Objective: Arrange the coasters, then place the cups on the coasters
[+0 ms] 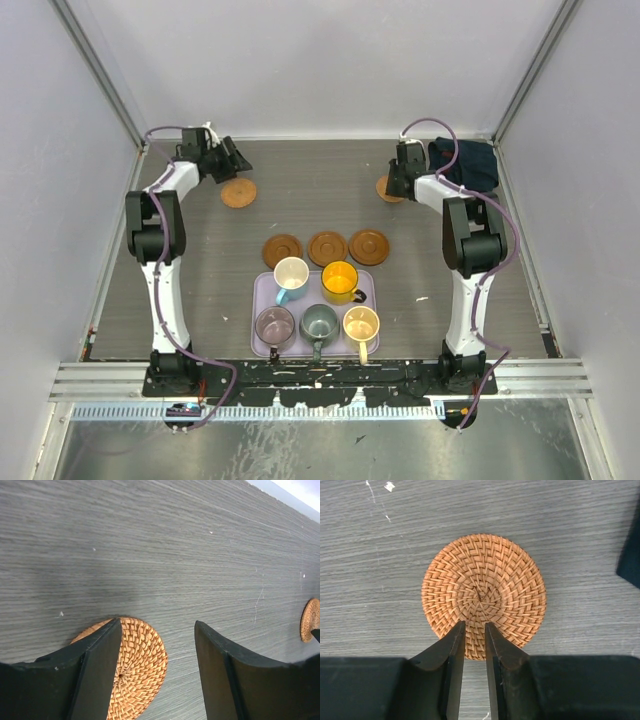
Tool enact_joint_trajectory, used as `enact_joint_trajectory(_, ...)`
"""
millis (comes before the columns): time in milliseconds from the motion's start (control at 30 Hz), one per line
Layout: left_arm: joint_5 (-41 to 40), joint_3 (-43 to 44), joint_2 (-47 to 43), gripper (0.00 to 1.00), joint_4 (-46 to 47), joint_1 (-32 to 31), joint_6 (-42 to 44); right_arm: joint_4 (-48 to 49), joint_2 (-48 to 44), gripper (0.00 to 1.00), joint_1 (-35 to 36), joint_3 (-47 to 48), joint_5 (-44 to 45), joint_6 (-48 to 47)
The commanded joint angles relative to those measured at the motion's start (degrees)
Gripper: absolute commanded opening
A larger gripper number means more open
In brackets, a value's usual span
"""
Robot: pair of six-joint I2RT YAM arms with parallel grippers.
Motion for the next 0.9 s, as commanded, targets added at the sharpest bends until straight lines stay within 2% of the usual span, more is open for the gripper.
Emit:
enact_joint_trajectory(0, 4.4, -6.2, -6.7, 0.62, 15.4, 0.7, -2.4, 3.9, -5.7, 0.29, 0.0, 1.5, -2.5, -1.2)
enact_joint_trajectory(233, 7.3, -14.2, -12.4, 0.63, 27.1, 1.1, -5.1, 6.0, -11.4, 0.3, 0.1, -0.7, -3.8, -1.4)
enact_joint_trajectory(400, 8.0, -20.5, -17.9, 0.64, 30.7, 1.0, -5.7, 4.2, -16.2, 0.3, 0.5, -3.8, -4.4, -2.0)
enact_joint_trajectory(533, 9.3, -28.8, -23.2, 0.64, 33.4, 0.6, -5.6, 3.3, -20.7, 0.3, 1.4, -9.3, -5.8, -2.5)
enact_joint_trajectory(700, 9.1, -39.0, -29.2, 0.62, 32.8, -1.7, -0.9, 3.4, -26.0, 0.29, 4.2, -17.4, -6.3, -3.6)
enact_joint_trajectory(867, 6.4, -44.5, -33.9, 0.6, 26.4, -6.9, 6.7, 2.6, -28.5, 0.28, 8.9, -21.7, -4.7, -4.7)
